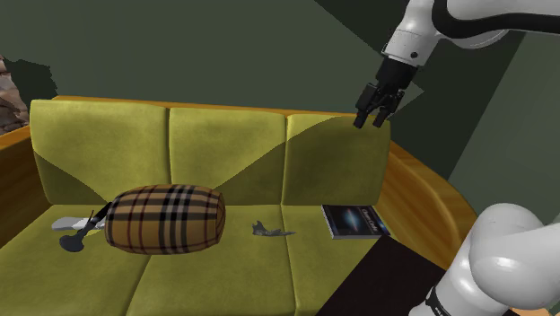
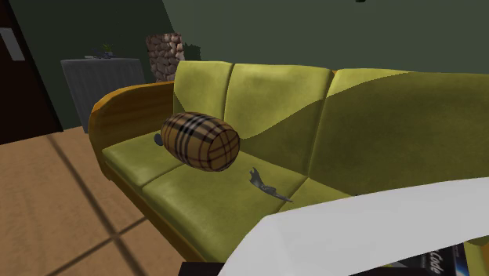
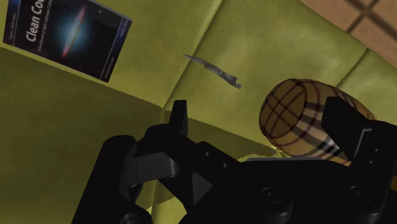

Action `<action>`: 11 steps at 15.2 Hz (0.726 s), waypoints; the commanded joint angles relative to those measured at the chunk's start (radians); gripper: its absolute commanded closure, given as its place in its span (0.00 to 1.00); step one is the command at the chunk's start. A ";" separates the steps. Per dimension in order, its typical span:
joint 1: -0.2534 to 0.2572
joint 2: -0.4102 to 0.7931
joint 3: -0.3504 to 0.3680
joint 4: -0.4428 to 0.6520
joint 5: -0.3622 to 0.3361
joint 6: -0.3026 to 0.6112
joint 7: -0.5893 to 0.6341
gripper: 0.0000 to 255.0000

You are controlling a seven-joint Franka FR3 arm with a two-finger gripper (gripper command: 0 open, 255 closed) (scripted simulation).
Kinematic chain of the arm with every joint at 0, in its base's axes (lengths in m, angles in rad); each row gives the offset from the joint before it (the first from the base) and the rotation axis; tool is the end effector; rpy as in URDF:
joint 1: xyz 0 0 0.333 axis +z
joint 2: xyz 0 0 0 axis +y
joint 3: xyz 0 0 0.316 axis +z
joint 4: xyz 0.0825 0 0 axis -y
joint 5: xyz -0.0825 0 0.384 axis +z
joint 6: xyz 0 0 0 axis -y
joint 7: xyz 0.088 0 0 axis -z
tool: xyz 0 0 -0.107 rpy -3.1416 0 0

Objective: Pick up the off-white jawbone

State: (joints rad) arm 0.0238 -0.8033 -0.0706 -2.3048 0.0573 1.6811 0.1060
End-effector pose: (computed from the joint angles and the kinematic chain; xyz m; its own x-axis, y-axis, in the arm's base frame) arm 0.3130 -0.0175 0.6308 0.9757 -0.1451 0.1643 -0.1252 -0.9841 -0.1258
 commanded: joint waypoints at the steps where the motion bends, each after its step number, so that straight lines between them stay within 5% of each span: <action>1: 0.000 0.000 0.000 0.000 0.000 0.000 0.000 0.00; 11: 0.065 0.267 -0.057 -0.073 -0.036 0.260 -0.221 0.00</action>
State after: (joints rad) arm 0.0808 -0.5697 -0.1240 -2.3835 0.0232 1.9197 -0.0936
